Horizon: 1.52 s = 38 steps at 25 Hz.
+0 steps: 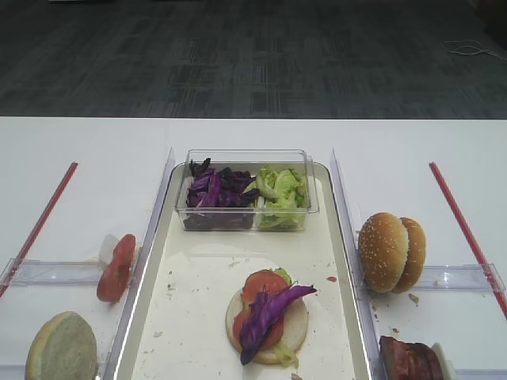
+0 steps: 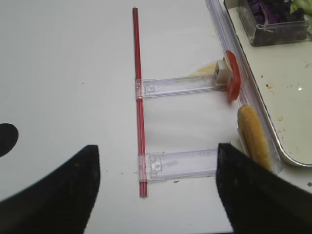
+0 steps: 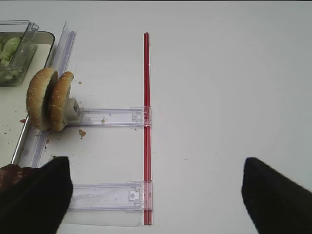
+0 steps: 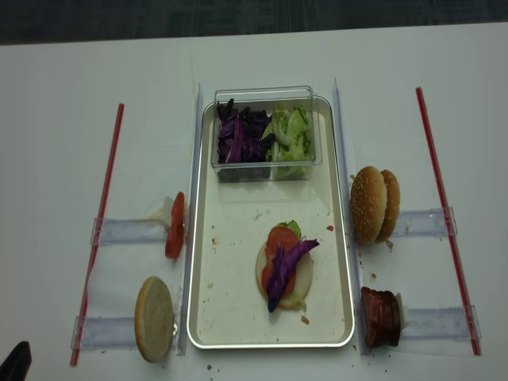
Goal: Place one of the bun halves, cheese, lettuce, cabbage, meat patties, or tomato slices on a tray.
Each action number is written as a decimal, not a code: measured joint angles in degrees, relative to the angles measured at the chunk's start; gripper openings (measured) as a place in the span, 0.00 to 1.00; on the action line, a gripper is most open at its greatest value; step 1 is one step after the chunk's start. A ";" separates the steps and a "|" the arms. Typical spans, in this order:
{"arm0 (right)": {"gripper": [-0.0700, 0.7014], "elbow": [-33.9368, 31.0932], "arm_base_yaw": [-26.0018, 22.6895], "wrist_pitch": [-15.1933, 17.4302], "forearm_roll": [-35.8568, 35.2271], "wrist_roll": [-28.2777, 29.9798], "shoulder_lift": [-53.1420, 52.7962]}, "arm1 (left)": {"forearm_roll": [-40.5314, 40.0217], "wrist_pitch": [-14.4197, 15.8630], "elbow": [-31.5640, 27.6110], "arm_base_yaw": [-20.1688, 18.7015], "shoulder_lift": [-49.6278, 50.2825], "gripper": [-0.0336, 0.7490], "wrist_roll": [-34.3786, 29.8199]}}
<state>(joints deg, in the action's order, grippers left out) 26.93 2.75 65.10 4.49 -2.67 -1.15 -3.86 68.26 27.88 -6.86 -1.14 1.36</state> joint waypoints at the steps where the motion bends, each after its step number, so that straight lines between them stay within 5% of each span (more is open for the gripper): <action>1: 0.99 0.00 0.00 0.00 0.00 0.00 0.00 | 0.00 0.00 0.00 0.00 0.00 0.65 0.00; 38: 0.99 0.00 0.00 0.00 0.00 -0.11 0.00 | 0.00 0.00 0.00 3.30 0.00 0.65 1.09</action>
<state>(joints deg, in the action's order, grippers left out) 26.93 2.75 65.10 4.49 -2.78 -1.15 -3.86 68.26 27.88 -3.57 -1.14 2.45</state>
